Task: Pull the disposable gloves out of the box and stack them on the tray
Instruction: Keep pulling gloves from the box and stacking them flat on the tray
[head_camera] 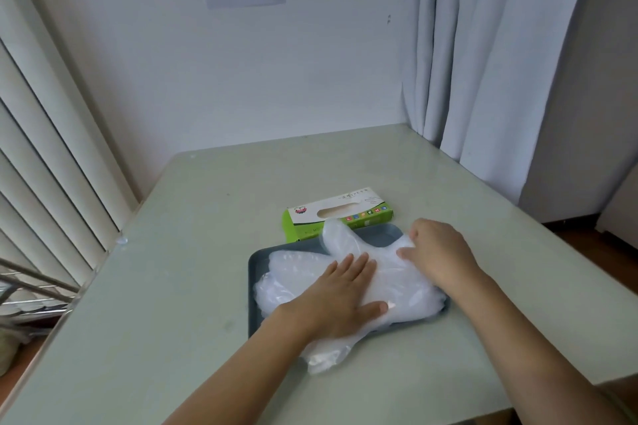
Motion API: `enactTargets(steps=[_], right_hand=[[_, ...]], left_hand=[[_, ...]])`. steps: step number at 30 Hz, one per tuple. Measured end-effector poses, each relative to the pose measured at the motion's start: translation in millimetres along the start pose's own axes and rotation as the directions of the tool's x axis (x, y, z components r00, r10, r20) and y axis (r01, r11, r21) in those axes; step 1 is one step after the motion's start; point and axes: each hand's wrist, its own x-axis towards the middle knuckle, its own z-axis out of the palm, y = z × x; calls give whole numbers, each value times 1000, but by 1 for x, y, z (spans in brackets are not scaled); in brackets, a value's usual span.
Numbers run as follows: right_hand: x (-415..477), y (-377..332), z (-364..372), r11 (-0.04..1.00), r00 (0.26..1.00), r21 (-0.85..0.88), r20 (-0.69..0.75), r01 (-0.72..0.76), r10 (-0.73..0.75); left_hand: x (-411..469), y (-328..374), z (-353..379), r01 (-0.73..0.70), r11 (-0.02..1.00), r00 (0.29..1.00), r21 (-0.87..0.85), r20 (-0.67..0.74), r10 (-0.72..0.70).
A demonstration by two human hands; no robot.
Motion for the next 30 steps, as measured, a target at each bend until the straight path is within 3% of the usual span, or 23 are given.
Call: enactTargets(steps=[3, 4, 6, 8, 13, 17, 23, 26, 30], right_hand=[[-14, -20, 8, 942, 954, 248, -254, 225, -161], [-18, -29, 11, 881, 955, 390, -225, 268, -191], [-24, -39, 25, 811, 971, 552, 12, 192, -239], [-24, -37, 42, 872, 953, 466, 167, 150, -254], [-20, -25, 57, 926, 899, 235, 258, 296, -353], [-20, -17, 57, 946, 866, 34, 392, 323, -310], [-21, -15, 50, 946, 835, -1, 470, 323, -285], [-20, -15, 45, 943, 817, -15, 504, 334, -281], [-20, -21, 33, 927, 808, -53, 510, 371, -294]], left_hand=[[1, -3, 4, -6, 1000, 1000, 8, -16, 6], [2, -4, 6, -15, 1000, 999, 6, -30, 16], [2, -5, 9, -29, 1000, 997, -7, -70, 29], [1, -5, 9, -6, 1000, 997, -18, -80, 5], [-16, -12, 6, 110, 994, 993, -5, -47, -110], [-34, -26, 3, 169, 985, 986, 29, 1, -169], [-60, -51, -12, 253, 935, 947, 249, 133, -292], [-70, -59, -27, 311, 919, 912, 242, 197, -360], [-77, -64, -52, 306, 932, 910, 192, 228, -346]])
